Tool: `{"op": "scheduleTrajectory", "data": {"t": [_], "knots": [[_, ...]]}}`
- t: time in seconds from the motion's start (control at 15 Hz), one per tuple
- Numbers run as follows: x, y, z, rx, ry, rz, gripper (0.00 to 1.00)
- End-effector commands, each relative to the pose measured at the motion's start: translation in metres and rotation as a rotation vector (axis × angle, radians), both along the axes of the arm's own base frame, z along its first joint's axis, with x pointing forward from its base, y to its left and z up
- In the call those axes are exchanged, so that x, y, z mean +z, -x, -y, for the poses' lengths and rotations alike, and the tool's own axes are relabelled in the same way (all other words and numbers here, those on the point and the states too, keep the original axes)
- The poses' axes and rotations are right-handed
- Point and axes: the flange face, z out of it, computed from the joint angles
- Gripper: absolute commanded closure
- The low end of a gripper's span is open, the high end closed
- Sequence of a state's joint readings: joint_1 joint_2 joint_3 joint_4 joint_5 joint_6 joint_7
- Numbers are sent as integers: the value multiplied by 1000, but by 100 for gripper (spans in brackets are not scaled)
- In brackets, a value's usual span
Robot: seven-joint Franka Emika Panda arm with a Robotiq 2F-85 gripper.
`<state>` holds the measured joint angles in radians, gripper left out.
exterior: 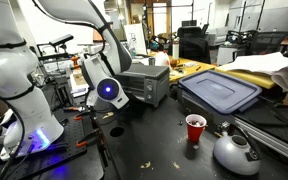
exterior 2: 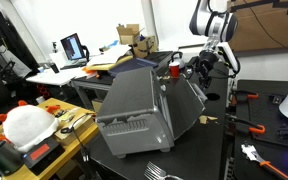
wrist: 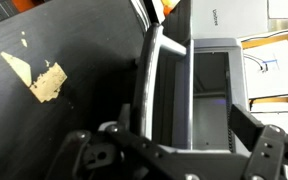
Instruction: Open the oven door
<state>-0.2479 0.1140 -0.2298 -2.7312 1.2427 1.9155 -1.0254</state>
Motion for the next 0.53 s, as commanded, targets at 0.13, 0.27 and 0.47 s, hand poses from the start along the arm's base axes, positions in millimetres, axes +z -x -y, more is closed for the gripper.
{"op": "scheduleTrajectory", "data": {"t": [0.13, 0.27, 0.47], "knots": [[3, 9, -9, 6, -45, 28, 0], [2, 8, -9, 5, -41, 25, 0], [0, 7, -8, 6, -31, 18, 0]]}}
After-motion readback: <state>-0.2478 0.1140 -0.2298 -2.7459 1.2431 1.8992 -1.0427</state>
